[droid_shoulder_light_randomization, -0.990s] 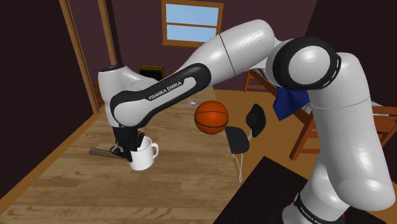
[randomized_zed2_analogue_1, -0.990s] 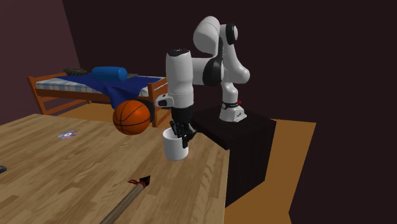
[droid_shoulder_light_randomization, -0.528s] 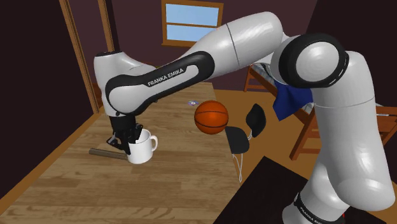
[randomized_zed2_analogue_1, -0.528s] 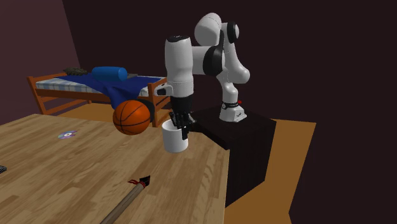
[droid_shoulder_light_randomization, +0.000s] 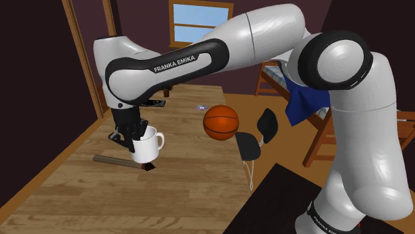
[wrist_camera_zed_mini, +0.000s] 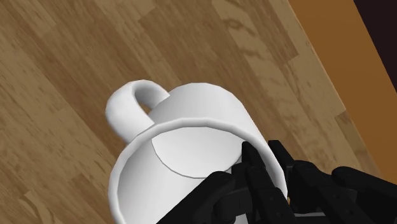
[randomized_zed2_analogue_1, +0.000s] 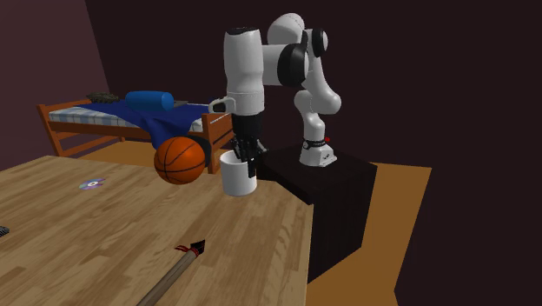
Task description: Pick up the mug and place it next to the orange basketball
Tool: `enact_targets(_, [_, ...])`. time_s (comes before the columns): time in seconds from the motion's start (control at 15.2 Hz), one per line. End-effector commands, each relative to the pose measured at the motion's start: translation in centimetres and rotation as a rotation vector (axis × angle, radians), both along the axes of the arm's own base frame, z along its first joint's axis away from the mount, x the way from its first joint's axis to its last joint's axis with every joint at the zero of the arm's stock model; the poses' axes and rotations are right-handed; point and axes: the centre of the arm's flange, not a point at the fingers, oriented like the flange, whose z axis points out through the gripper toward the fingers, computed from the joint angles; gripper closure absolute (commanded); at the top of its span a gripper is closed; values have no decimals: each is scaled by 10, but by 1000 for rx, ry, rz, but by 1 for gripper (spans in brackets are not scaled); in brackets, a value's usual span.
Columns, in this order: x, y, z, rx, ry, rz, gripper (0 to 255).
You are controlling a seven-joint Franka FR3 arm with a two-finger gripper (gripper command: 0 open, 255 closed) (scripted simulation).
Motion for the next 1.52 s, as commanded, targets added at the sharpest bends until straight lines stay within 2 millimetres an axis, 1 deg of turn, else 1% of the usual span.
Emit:
enact_targets(0.0, [1,0,10,0,0,0,255])
enact_targets(0.79, [1,0,74,0,0,0,255])
enact_targets(0.86, [1,0,76,0,0,0,255])
enact_targets(1.45, [-25,-116,76,0,0,0,255])
